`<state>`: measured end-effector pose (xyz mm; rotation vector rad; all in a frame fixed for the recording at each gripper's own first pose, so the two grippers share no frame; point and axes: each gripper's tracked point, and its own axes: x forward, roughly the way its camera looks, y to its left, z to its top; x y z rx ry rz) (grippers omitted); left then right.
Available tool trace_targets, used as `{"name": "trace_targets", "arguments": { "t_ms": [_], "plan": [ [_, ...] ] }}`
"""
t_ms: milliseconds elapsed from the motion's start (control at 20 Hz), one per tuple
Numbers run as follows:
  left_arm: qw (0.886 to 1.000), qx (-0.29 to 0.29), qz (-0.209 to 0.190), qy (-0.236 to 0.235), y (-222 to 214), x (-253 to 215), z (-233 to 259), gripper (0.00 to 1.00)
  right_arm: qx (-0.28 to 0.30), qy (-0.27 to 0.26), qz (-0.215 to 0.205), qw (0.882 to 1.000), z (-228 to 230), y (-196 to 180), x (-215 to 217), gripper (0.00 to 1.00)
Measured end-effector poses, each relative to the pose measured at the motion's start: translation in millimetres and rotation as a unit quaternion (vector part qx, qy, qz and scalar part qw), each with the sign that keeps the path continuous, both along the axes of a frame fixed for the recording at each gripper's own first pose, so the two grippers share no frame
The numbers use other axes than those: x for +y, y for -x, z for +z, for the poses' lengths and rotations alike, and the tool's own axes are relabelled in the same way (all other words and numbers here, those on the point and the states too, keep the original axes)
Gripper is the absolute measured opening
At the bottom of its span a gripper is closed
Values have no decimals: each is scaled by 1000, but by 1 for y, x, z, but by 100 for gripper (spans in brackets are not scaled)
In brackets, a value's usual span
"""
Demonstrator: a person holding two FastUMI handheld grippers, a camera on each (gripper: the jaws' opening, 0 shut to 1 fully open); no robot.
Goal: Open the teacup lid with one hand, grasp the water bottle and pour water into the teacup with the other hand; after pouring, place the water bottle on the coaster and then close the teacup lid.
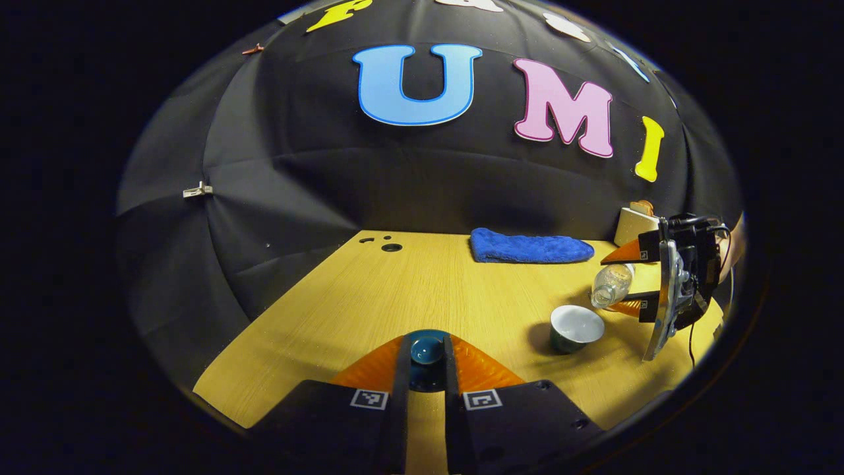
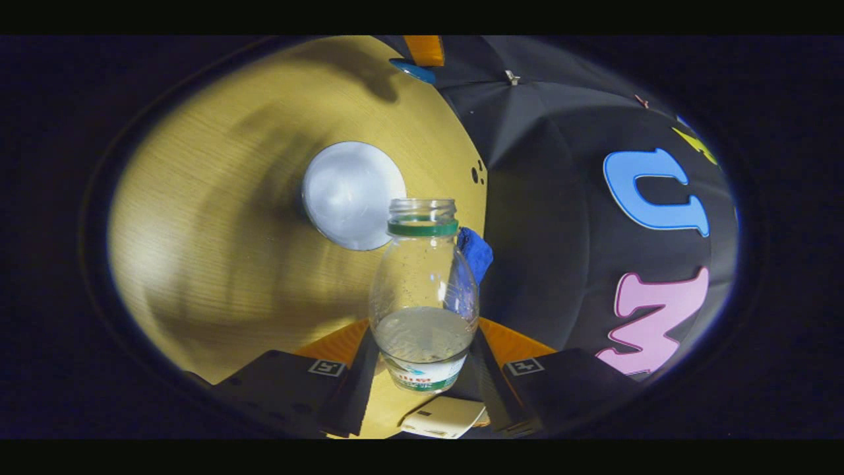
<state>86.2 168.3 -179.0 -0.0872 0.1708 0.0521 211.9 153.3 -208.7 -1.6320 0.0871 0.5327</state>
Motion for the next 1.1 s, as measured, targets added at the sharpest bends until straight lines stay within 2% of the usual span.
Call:
{"name": "trace_targets", "arguments": {
  "t_ms": [100, 200, 300, 350, 450, 500, 550, 600, 650, 750, 800, 950, 1000, 1100],
  "plan": [
    [1000, 2, 0, 1, 1, 0, -1, 24, -4, 10, 4, 1000, 0, 0, 0, 73],
    [1000, 2, 0, 1, 2, 1, -3, 27, -5, 23, 8, 1000, 0, -2, 0, 72],
    [1000, 5, 1, 0, 2, 3, -5, 27, -8, 34, 14, 999, 2, -3, -1, 72],
    [1000, 5, 1, 1, 2, 3, -5, 24, -7, 37, 16, 999, 2, -3, -1, 72],
    [1000, 8, 1, 0, 2, 5, -6, 27, -4, 44, 23, 999, 2, -3, -1, 73],
    [1000, 8, 0, 0, 3, 5, -7, 24, -5, 49, 27, 998, 2, -5, 0, 73],
    [1000, 9, 0, 0, 2, 7, -8, 27, -5, 54, 30, 998, 3, -5, 0, 73],
    [1000, 9, 0, 0, 1, 7, -8, 27, -6, 59, 33, 998, 3, -7, 0, 69],
    [1000, 10, 1, 1, 1, 7, -9, 27, -7, 63, 36, 997, 3, -7, 0, 72],
    [1000, 10, 2, 3, 2, 8, -10, 23, -7, 71, 40, 997, 4, -9, 0, 72],
    [1000, 10, 1, 3, 2, 8, -10, 27, -8, 74, 41, 996, 4, -9, 0, 72],
    [1000, 12, -1, 2, 3, 7, -11, 27, -10, 84, 52, 995, 7, -10, 1, 72],
    [1000, 12, -1, 0, 3, 7, -10, 24, -12, 87, 56, 995, 8, -10, 1, 73],
    [1000, 9, -1, -2, 1, 6, -8, 27, -14, 92, 56, 994, 9, -13, 0, 72]
  ]
}}
